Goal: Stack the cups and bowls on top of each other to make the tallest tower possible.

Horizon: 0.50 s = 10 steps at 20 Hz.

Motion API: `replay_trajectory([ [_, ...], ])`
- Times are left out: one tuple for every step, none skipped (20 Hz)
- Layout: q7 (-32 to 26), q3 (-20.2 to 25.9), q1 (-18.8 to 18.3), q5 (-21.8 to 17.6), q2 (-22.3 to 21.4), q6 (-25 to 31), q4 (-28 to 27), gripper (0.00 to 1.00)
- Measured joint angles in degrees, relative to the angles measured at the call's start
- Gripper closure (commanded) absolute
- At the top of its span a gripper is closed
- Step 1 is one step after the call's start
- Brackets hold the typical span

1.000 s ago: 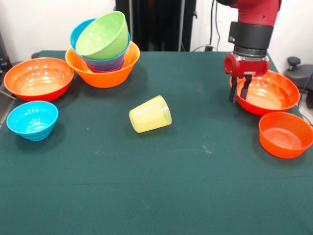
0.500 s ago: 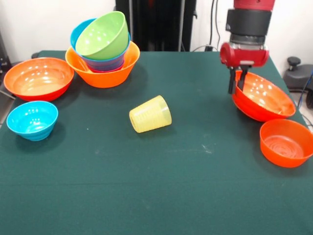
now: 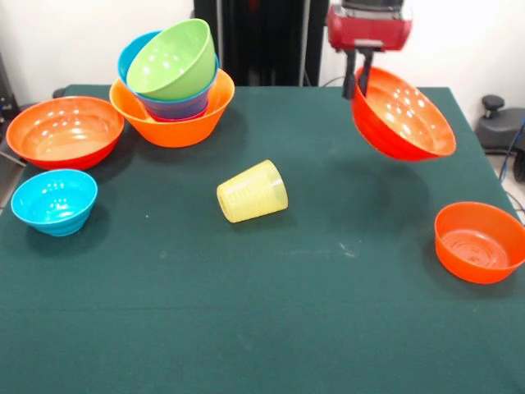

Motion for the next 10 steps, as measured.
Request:
replay_trajectory([
  [0.0,1.6,-1.9,0.2,-1.0,0.8,1.0,1.00],
  [0.0,4.0,-4.6,0.6,-2.3,1.7,2.3,1.00],
  [0.0,6.1,-6.9,1.0,-3.4,2.2,3.4,1.00],
  [0.0,7.3,-8.2,1.3,-4.0,2.4,4.1,1.00],
  [0.0,8.6,-9.6,1.7,-4.7,2.6,4.8,1.00],
  [-0.1,11.6,-12.7,2.6,-6.3,3.2,6.5,1.00],
  [-0.3,13.9,-15.1,3.5,-7.6,3.8,7.7,1.00],
  [-0.4,15.0,-16.3,3.9,-8.2,4.1,8.3,1.00],
  [-0.5,16.2,-17.6,4.3,-8.9,4.5,9.0,1.00],
  [-0.9,19.4,-21.0,5.2,-10.6,5.3,10.5,1.00],
])
